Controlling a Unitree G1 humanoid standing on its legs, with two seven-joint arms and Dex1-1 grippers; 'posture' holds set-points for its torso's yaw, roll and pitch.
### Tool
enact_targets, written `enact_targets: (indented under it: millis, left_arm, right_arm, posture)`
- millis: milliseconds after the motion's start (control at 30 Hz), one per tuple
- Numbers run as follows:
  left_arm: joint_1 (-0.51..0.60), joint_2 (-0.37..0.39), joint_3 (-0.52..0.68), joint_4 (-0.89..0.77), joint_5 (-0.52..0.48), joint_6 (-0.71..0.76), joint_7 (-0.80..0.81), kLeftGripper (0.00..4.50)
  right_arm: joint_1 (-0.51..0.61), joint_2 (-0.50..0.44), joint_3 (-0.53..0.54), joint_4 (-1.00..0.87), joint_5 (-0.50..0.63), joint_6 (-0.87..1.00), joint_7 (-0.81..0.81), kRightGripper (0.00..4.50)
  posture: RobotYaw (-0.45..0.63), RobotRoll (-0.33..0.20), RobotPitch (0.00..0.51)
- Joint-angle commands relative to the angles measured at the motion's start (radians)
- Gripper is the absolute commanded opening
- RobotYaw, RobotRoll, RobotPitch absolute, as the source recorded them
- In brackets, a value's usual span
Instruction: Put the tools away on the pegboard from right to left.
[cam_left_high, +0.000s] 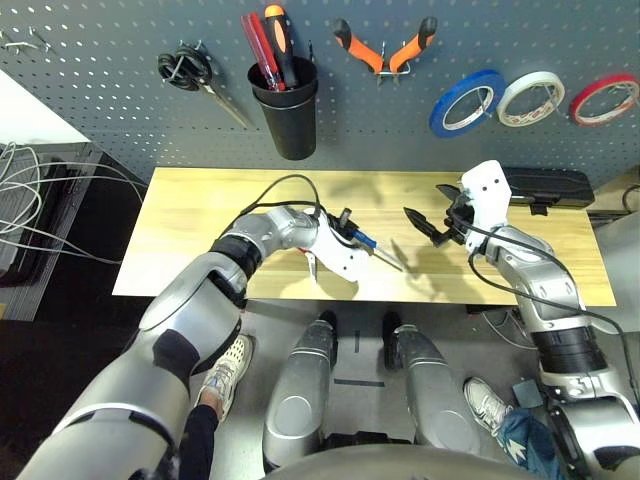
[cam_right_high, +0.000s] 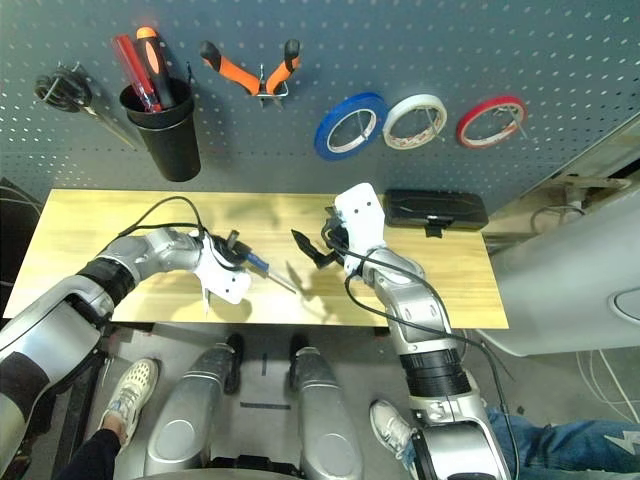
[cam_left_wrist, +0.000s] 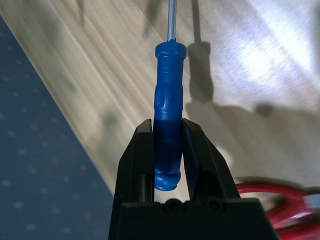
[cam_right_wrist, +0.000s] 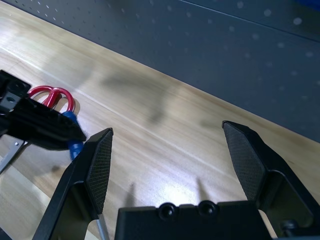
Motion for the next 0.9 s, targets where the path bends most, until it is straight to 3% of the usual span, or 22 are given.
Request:
enact_targets:
  millis: [33,267,500,867,900]
  left_arm:
    - [-0.016,-0.032,-0.061,0.063,0.079,0.021,0.098,0.71]
    - [-0.047,-0.082,-0.116,0.133,0.148,0.080,0.187,0.71]
    - [-0.054,-0.086,-0.113,0.169,0.148,0.123,0.221,0.71]
    - [-0.043,-0.084,-0.038,0.171,0.072,0.144,0.218,4.40]
    - [-0.042,-0.084,-0.020,0.170,0.053,0.143,0.202,4.45]
  right_arm:
    - [0.031,0.001,0.003,-0.028,-0.002,0.022,-0.006,4.50]
    - [0.050,0.005,0.003,-0.059,0.000,0.043,-0.016,4.50]
    - [0.050,0.005,0.003,-0.061,-0.001,0.051,-0.020,4.50]
    - [0.031,0.006,0.008,-0.039,-0.002,0.045,-0.015,4.50]
    - [0.026,0.006,0.008,-0.033,-0.003,0.043,-0.014,4.50]
  posture:
    - [0.06,0.000,0.332]
    - [0.05,0.000,0.340]
    - [0.05,0.000,0.341]
    - [0.06,0.000,0.336]
    - [0.07,0.000,0.332]
